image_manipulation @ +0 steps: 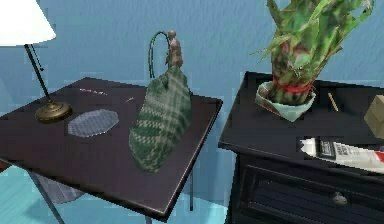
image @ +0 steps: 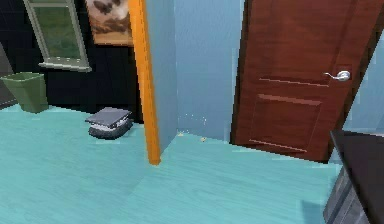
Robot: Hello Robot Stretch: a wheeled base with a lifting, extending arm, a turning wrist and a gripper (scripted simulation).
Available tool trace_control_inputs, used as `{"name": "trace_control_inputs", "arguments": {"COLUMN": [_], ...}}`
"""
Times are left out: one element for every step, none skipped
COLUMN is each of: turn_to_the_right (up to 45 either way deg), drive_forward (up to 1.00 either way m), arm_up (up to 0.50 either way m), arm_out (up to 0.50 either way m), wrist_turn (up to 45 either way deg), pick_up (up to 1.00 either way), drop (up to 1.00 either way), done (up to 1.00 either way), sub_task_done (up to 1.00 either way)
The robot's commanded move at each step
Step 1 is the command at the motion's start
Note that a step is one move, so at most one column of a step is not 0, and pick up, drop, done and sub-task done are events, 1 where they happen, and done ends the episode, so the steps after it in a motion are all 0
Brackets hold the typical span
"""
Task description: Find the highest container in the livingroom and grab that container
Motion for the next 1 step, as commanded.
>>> {"name": "trace_control_inputs", "arguments": {"turn_to_the_right": [0.0], "drive_forward": [0.00], "arm_up": [0.50], "arm_out": [0.00], "wrist_turn": [0.0], "pick_up": [0.00], "drop": [0.00], "done": [0.00], "sub_task_done": [0.00]}}
